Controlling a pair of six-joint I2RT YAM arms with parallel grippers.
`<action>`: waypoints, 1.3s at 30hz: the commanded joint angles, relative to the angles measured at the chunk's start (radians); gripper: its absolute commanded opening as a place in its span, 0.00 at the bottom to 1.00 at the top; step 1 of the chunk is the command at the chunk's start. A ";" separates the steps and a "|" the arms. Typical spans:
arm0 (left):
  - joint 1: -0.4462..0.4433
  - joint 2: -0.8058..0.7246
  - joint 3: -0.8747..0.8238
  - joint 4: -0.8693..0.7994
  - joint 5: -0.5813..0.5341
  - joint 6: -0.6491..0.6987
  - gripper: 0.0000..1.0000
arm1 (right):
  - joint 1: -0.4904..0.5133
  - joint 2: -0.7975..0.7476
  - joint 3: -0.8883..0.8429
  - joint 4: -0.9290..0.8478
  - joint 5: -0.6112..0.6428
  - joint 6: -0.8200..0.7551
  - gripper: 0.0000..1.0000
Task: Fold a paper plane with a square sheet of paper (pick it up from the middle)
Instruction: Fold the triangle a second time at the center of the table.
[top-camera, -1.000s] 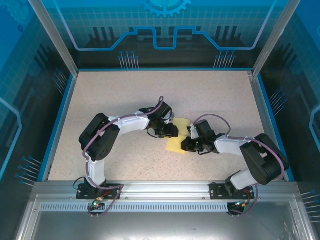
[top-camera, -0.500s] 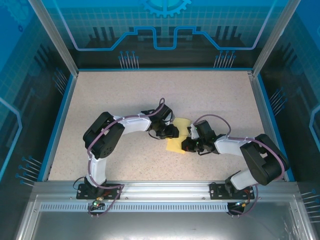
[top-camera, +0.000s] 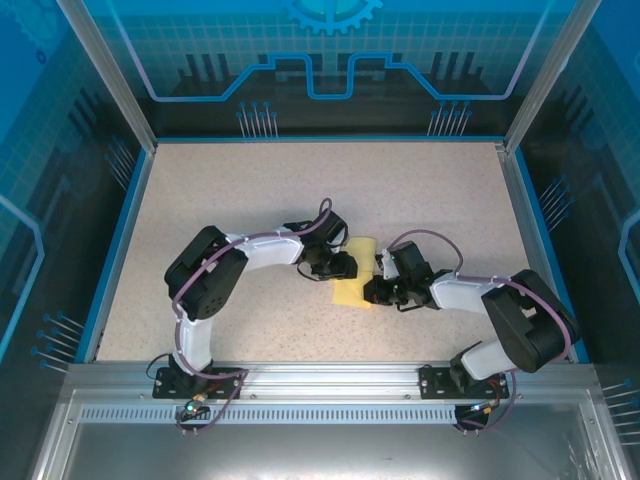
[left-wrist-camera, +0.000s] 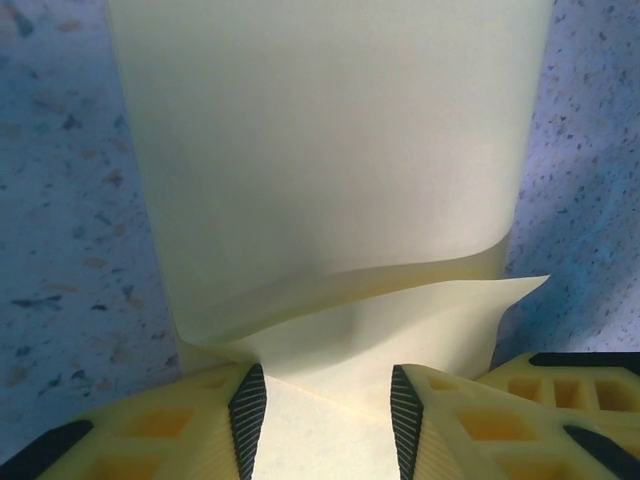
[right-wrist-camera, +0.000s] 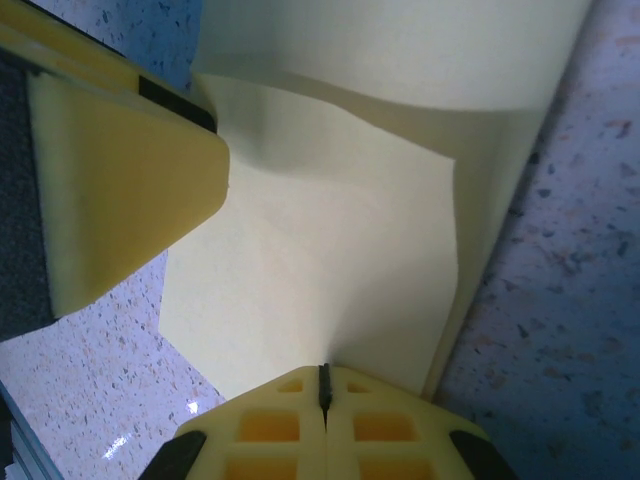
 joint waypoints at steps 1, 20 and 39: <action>0.003 -0.027 -0.017 -0.085 -0.074 -0.016 0.42 | -0.007 0.001 -0.030 -0.087 0.006 0.003 0.01; -0.018 -0.035 -0.004 -0.092 -0.149 -0.088 0.44 | -0.009 -0.001 -0.035 -0.079 -0.002 0.009 0.01; -0.019 -0.024 0.056 -0.081 -0.116 -0.076 0.31 | -0.009 0.004 -0.036 -0.059 -0.005 0.017 0.01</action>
